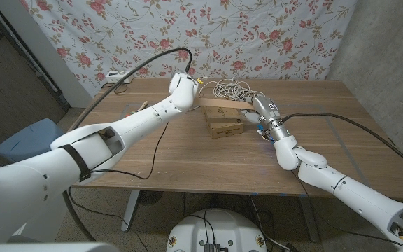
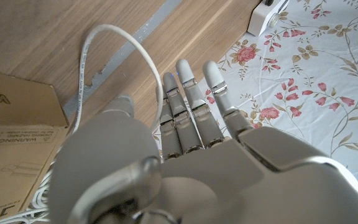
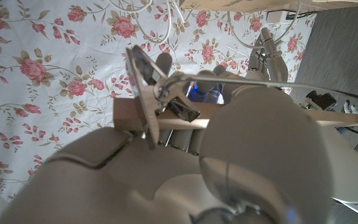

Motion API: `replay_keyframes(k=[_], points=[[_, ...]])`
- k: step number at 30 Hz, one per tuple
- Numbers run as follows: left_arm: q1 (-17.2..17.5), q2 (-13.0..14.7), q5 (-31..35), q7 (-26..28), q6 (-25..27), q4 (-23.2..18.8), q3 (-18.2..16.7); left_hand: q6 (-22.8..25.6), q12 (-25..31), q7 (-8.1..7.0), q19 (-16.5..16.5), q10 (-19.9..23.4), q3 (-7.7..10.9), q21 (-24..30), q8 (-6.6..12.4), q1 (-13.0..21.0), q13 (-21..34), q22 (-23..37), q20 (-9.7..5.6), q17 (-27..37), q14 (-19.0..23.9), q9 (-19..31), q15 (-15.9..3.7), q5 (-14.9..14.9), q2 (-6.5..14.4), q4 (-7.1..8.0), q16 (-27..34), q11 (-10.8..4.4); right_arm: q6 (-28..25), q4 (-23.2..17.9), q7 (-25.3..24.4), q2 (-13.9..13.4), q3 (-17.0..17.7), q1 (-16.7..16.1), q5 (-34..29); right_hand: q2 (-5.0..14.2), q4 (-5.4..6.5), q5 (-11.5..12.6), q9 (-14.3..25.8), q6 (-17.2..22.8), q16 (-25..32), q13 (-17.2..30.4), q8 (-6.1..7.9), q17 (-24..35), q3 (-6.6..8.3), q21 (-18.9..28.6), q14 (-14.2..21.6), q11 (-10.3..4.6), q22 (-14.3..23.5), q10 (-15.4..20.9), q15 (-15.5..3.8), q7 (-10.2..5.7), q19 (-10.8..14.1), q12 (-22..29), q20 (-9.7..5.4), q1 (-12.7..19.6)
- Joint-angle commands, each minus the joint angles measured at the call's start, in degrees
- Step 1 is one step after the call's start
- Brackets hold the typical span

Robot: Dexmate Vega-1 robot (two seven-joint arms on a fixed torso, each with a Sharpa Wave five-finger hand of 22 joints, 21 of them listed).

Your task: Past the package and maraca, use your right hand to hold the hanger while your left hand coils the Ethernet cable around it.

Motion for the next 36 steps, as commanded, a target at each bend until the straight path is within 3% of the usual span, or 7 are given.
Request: replay_keyframes(k=[1,6,10,13,17,27,36], points=[[1.6,0.2,-10.0,14.3,2.9,1.5,0.4,5.4,1.2,-0.71,2.4,5.1,6.29,1.9,1.15,6.7,-0.4,0.0,-0.6,0.3,3.7,0.3,-4.78,-1.8,3.1,-4.66,1.1,-1.25,-0.1,0.5,0.4,0.1,-0.2,0.6,0.0,7.77,0.06,0.2,0.1,0.3,0.4,-0.1,0.38,0.2,0.34,-0.1,-0.1,-0.1,0.1,0.5,-4.47,0.11,0.3,0.2,-5.27,-6.9],[4.5,1.1,-15.6,25.1,4.0,-1.3,-2.6,10.1,3.8,0.72,5.0,11.8,10.99,4.6,1.84,9.5,1.1,0.1,-1.58,3.2,9.8,1.1,-5.77,-3.3,3.8,-5.85,4.4,-3.04,-0.4,0.3,0.5,0.2,-0.4,0.9,-0.4,7.77,0.06,0.2,0.1,0.3,0.4,0.1,0.43,0.2,0.33,-0.1,-0.1,0.05,0.1,0.4,-4.47,0.16,0.3,0.3,-5.24,-6.9],[6.4,1.7,-20.6,31.2,4.5,-4.0,-5.5,9.8,9.9,1.51,6.5,17.5,12.42,5.6,2.7,6.4,7.7,-0.3,-0.85,7.1,13.1,5.0,-4.72,-0.5,3.2,-0.33,7.3,-3.74,-0.6,0.2,0.6,0.3,-0.4,1.0,-0.5,7.76,0.07,0.3,0.2,0.2,0.4,0.3,0.47,0.2,0.32,-0.1,-0.1,-0.08,0.1,0.4,-4.47,0.15,0.2,0.4,-5.26,-6.9],[8.3,2.2,-25.6,36.2,3.8,-6.8,-8.8,9.1,26.9,1.56,10.3,17.1,14.29,6.9,5.75,3.5,29.2,0.0,-2.49,15.7,19.0,14.5,-4.05,5.7,2.0,5.68,9.8,-5.01,-1.0,0.1,0.7,0.4,-0.6,1.0,-0.7,7.76,0.07,0.3,0.1,0.3,0.4,0.0,0.42,0.2,0.32,-0.1,-0.1,0.0,0.1,0.4,-4.47,0.12,0.3,0.3,-5.27,-6.9],[9.7,3.3,-30.5,40.4,2.8,-10.4,-11.5,6.0,45.8,3.42,16.1,18.6,19.95,11.7,12.32,-0.9,57.4,6.0,-4.47,32.0,23.9,28.0,-3.11,11.4,-0.8,10.3,18.8,-1.72,-1.1,0.2,0.9,0.4,-0.8,1.1,-0.8,7.75,0.06,0.3,0.2,0.2,0.4,-0.2,0.47,0.2,0.31,-0.1,-0.2,-0.1,0.1,0.5,-4.47,0.21,0.3,0.1,-5.27,-6.8],[8.9,6.2,-38.8,41.8,3.3,-18.5,-15.4,4.6,52.1,4.87,17.4,20.8,22.93,12.8,17.92,-5.0,58.5,10.0,-4.35,41.4,25.1,36.1,-3.61,12.5,-0.6,10.32,24.7,-1.17,-1.8,-0.5,0.9,0.5,-0.9,0.9,-0.8,7.74,0.07,0.3,0.2,0.2,0.4,-0.7,0.53,0.2,0.28,-0.2,-0.2,-0.06,0.1,0.4,-4.46,0.05,0.3,-0.2,-5.28,-6.8],[10.3,6.1,-42.0,54.1,-1.3,-20.8,-18.6,3.7,53.9,5.01,17.6,20.3,23.84,12.8,20.18,-6.0,58.5,10.2,-4.38,44.4,24.7,39.5,-3.89,12.4,-0.4,10.01,26.2,-1.36,-2.6,-1.7,0.8,0.5,-0.7,0.3,-1.0,7.74,0.09,0.3,0.3,0.2,0.4,0.1,0.6,0.2,0.22,-0.2,-0.2,-0.03,0.1,0.3,-4.47,0.01,0.3,0.3,-5.26,-6.8]])
